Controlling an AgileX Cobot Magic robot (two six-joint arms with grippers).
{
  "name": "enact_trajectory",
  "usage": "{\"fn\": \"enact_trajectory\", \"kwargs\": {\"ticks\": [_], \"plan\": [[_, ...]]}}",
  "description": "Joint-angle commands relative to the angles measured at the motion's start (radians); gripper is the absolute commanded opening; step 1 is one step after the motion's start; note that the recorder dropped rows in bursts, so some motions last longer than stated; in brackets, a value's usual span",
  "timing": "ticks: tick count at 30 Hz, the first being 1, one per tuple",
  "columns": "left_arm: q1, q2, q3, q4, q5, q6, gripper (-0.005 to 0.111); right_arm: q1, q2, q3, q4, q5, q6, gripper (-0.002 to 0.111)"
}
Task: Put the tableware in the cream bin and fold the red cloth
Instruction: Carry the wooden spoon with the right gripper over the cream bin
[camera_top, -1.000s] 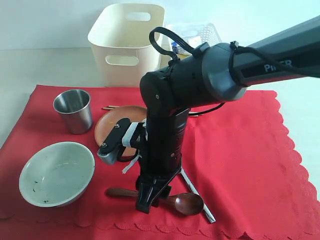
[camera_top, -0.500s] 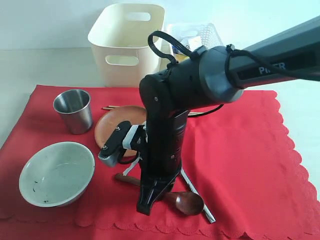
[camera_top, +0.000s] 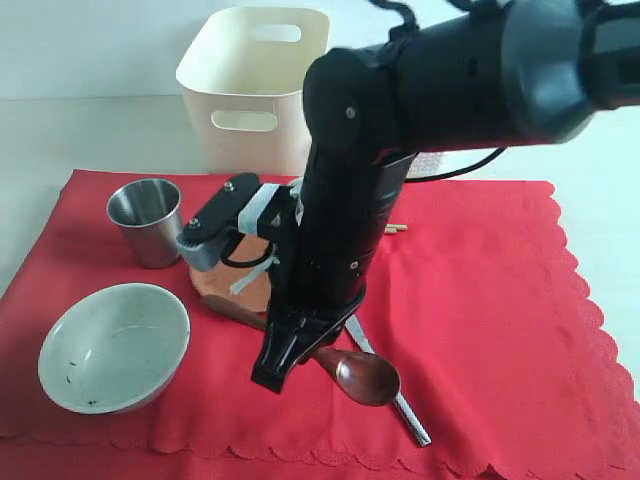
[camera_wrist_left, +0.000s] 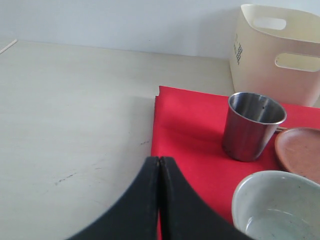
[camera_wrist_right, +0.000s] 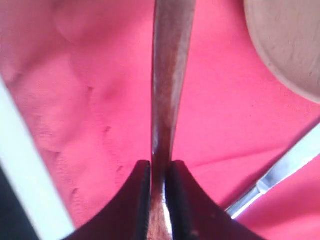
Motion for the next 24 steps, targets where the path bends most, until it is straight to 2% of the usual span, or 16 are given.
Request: {"fn": "enact_trajectory", "kwargs": {"ticks": [1,8,13,18,24], "plan": [[0.004,-0.006,0.003,-0.005,-0.009,0.000,0.000,0.001,-0.101,-0.003,0.083,0.047,0.005,0.000],[0.004,-0.006,0.003,-0.005,-0.009,0.000,0.000,0.001,-0.227,-0.003,0.160,0.070,0.040,0.000],[0.004,-0.006,0.003,-0.005,-0.009,0.000,0.000,0.001,-0.287,-0.003,0.141,0.038,0.040,0.000],[0.004,-0.006,0.003,-0.005,-0.009,0.000,0.000,-0.032,-0.284,-0.003,0.026,-0.090,0.123,0.000],[0.004,-0.006,0.003,-0.005,-0.009,0.000,0.000,-0.131,-0.263,-0.003,0.128,-0.259,0.186,0.000]]}}
